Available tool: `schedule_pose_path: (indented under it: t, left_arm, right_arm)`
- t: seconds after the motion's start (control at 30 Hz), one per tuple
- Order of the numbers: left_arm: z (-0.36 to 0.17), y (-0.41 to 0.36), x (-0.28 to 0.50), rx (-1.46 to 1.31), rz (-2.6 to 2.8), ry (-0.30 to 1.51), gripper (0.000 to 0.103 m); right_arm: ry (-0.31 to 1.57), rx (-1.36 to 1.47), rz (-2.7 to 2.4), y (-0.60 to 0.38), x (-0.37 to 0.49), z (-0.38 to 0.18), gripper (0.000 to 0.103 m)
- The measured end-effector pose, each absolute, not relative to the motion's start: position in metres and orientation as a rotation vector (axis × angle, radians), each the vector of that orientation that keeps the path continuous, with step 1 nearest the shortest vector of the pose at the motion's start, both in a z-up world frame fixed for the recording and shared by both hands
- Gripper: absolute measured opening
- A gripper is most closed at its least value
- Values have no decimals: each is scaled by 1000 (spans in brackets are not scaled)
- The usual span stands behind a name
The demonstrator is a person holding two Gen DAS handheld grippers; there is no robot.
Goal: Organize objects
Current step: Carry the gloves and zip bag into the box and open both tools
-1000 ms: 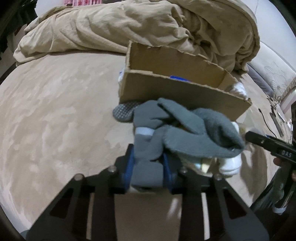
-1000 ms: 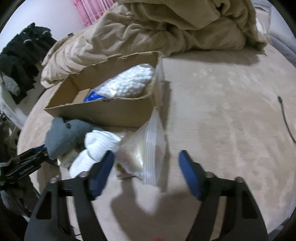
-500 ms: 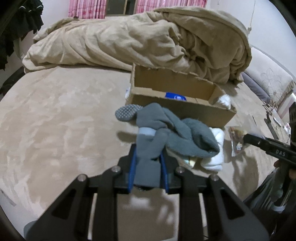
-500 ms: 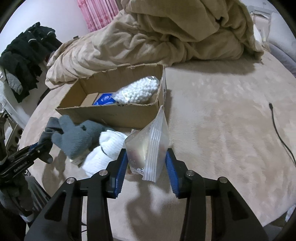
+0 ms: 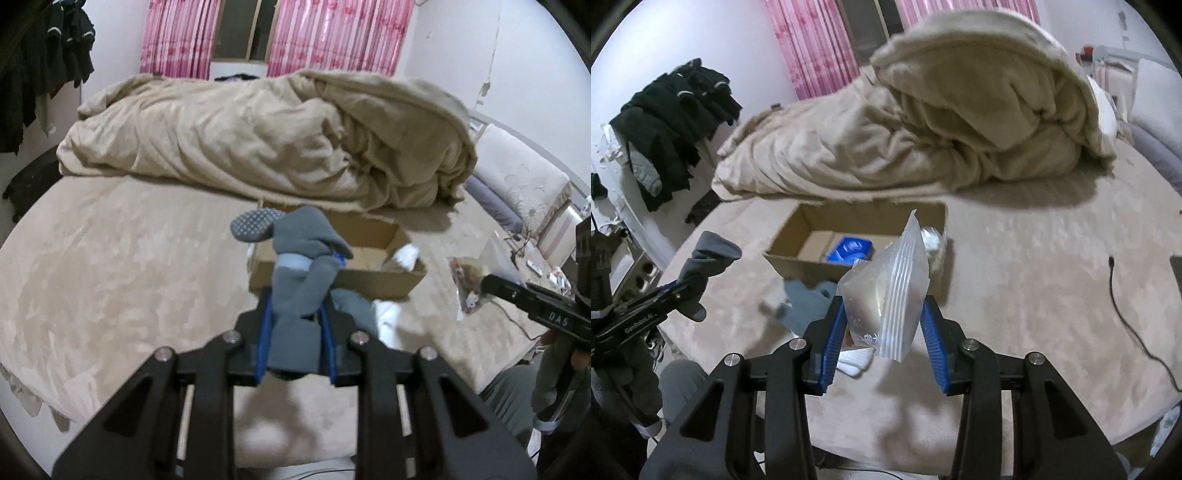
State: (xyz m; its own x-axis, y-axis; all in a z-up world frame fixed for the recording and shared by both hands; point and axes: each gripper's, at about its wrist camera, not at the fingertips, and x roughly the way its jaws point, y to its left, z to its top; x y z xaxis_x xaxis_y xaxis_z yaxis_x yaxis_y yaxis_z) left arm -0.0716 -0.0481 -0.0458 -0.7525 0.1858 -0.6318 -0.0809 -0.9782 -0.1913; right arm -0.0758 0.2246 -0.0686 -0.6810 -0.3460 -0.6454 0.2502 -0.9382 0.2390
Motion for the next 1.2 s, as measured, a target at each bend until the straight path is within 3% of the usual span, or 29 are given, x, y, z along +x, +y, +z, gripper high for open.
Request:
schedule_pose_path:
  t: [0.63,1.2]
  left_arm:
    - [-10,-37,-118,-933,2795,-209,24]
    - [-88,-33,-210,-1123,2723,-212,24]
  right_arm:
    - [-158,883,-2599,198,-112,-27,43]
    - [-205,1075,-2555,184,-201,-93,43]
